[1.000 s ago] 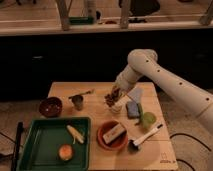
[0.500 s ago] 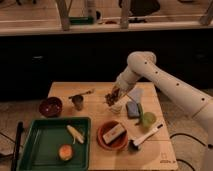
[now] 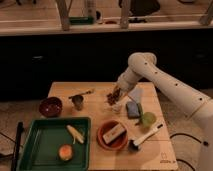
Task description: Place grapes in paper cup
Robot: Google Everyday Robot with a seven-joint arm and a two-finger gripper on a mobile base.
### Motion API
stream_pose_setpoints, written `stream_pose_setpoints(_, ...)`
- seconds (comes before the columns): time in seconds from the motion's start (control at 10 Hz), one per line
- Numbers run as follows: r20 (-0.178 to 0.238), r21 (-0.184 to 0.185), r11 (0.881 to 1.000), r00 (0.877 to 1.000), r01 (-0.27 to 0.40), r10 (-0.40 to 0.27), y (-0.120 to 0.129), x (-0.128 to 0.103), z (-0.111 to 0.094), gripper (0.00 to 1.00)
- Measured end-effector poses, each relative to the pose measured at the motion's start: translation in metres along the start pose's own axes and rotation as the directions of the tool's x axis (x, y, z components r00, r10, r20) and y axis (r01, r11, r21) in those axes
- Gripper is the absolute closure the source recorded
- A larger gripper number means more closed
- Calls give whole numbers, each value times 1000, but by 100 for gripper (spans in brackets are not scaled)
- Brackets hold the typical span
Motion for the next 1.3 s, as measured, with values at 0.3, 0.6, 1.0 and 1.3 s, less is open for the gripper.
stream_pose_setpoints(0.3, 0, 7, 1000, 1000, -25, 25, -1, 8, 1, 81)
stream_pose_setpoints(0.6, 8, 5, 999, 999, -40, 40, -1, 12, 4, 49)
stream_pose_setpoints(1.0, 12, 4, 999, 999, -48, 48, 1, 14, 5, 20)
stream_pose_setpoints(1.3, 16, 3, 999, 999, -46, 46, 2, 14, 6, 20)
